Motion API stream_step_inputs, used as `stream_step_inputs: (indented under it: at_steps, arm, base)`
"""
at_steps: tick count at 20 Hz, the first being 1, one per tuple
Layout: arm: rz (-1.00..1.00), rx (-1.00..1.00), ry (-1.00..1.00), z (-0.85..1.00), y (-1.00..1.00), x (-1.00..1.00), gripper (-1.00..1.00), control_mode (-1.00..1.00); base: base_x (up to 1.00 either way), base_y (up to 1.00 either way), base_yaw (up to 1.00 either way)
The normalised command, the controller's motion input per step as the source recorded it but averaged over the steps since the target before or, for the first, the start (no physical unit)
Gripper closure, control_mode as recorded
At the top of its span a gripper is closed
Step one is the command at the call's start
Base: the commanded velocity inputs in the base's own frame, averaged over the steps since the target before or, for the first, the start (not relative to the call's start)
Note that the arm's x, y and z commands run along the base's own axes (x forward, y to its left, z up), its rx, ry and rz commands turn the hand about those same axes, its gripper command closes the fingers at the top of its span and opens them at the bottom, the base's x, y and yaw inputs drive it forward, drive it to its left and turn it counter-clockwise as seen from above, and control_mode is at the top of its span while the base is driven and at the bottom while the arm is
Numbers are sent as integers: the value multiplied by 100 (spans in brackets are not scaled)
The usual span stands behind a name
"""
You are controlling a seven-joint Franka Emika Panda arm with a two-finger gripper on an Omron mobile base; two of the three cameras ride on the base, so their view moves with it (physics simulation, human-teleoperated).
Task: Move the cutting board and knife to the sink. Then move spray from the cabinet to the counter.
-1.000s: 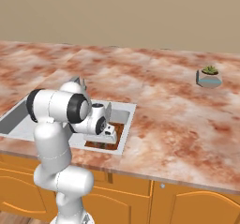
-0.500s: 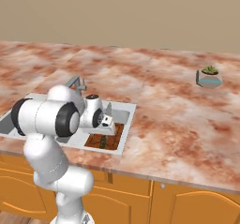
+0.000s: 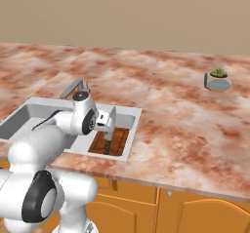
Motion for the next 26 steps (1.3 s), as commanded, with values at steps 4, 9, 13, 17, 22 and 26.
stream_step_inputs:
  at_steps: [4, 9, 13, 17, 22, 26]
  arm:
    - [0, 2, -16, 79, 5, -86, -100, -100]
    - [0, 12, -5, 77, 10, -72, -100, -100]
    - [-1, 15, 5, 30, 13, -24, -100, -100]
    - [0, -3, 27, 22, 4, 0, -100, -100]
    - [0, -2, 12, 0, 0, 0, -100, -100]
    - [0, 0, 0, 0, 0, 0, -100, -100]
  base:
    - [0, 0, 0]
    - [0, 0, 0]
    - [0, 0, 0]
    - [0, 0, 0]
    - [0, 0, 0]
    - [0, 0, 0]
